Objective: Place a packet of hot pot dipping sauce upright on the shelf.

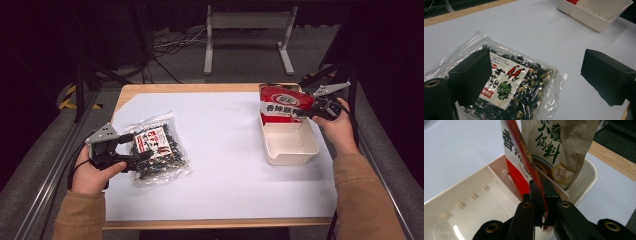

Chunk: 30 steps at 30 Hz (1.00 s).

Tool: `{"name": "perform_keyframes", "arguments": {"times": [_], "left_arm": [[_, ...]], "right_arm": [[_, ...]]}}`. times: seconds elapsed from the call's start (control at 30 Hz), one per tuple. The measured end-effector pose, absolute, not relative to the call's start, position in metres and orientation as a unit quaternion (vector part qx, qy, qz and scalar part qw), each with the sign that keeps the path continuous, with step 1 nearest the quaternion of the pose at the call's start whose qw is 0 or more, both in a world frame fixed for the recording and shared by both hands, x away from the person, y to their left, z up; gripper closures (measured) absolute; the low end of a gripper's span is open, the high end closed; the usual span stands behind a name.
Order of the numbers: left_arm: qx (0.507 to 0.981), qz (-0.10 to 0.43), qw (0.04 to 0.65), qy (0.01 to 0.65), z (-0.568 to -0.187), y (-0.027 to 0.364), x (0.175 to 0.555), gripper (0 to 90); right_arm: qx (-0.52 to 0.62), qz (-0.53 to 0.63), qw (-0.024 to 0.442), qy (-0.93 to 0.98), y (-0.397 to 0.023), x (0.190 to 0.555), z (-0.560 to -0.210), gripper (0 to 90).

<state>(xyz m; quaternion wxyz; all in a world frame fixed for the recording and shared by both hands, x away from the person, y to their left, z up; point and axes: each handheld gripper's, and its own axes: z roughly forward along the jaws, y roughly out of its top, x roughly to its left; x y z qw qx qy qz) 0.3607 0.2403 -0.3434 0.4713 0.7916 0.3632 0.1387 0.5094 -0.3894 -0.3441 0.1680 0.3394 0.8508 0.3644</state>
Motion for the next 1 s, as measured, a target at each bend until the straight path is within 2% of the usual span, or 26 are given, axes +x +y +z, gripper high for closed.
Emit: {"name": "perform_keyframes", "arguments": {"times": [0.13, 0.3, 0.5, 0.77, 1.0], "left_arm": [[0.788, 0.141, 0.47, 0.372, -0.345, 0.243, 0.362, 6.9], [0.781, 0.139, 0.469, 0.389, -0.348, 0.246, 0.364, 4.7], [0.781, 0.138, 0.47, 0.388, -0.348, 0.249, 0.366, 4.6], [0.785, 0.153, 0.458, 0.387, -0.348, 0.257, 0.367, 5.6], [0.783, 0.159, 0.458, 0.39, -0.348, 0.264, 0.368, 6.3]], "right_arm": [[0.339, 0.363, 0.175, 0.85, -0.389, 0.506, -0.343, 78.9], [0.344, 0.367, 0.201, 0.841, -0.389, 0.499, -0.337, 58.7], [0.347, 0.371, 0.225, 0.832, -0.39, 0.485, -0.33, 45.2], [0.361, 0.369, 0.246, 0.821, -0.39, 0.461, -0.319, 35.0], [0.377, 0.374, 0.244, 0.812, -0.391, 0.441, -0.316, 32.7]]}}
